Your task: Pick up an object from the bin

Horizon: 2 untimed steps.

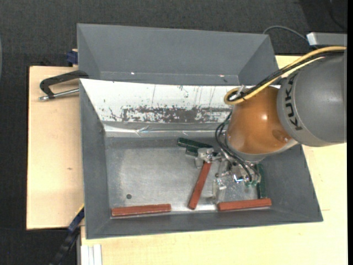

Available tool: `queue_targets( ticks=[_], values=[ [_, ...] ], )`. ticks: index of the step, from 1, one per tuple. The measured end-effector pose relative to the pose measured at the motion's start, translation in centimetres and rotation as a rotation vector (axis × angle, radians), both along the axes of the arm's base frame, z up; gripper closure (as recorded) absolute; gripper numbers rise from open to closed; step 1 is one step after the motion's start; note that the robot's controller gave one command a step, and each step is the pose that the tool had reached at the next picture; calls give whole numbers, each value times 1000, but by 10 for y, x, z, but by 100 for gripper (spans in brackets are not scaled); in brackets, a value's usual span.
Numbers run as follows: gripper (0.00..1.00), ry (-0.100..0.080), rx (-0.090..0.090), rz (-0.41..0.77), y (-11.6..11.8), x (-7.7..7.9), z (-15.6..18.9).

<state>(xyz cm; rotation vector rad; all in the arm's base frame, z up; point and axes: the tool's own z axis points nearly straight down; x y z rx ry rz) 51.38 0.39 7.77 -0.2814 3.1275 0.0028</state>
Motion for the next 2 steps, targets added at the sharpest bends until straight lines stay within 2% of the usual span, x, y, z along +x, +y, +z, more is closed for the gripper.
queue_targets(
  ticks=[1,2],
  values=[
    [0,2,-2,-227,-8,-7,7],
    [100,1,0,-21,40,-19,-7]
  ],
)
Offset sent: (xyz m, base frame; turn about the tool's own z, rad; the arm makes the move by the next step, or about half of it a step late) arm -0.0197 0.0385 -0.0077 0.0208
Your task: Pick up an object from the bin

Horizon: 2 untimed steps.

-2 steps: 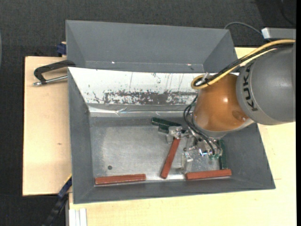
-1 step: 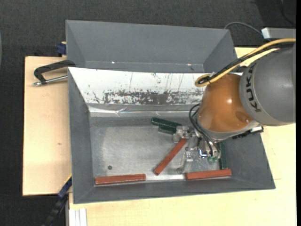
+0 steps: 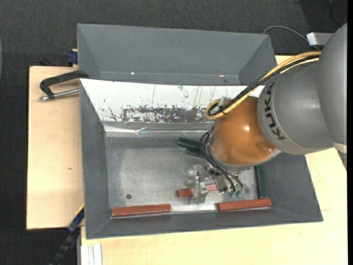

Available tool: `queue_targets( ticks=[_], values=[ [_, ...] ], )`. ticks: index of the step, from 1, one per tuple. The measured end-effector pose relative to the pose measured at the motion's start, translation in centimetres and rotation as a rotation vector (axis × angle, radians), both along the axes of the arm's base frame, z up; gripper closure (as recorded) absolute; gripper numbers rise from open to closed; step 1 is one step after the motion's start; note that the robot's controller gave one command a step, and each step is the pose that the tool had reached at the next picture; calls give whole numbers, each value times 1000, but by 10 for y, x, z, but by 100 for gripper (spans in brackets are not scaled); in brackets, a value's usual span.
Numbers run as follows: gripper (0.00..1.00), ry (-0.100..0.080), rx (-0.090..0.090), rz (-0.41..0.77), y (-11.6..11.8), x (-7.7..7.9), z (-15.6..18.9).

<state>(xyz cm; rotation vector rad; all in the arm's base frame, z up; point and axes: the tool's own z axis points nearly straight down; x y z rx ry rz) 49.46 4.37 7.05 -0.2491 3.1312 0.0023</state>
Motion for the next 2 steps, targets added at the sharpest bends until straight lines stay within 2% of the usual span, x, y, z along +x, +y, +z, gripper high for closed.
queue_targets(
  ticks=[1,2],
  values=[
    [100,0,0,0,0,0,0],
    [100,-7,0,-26,-2,38,161]
  ],
)
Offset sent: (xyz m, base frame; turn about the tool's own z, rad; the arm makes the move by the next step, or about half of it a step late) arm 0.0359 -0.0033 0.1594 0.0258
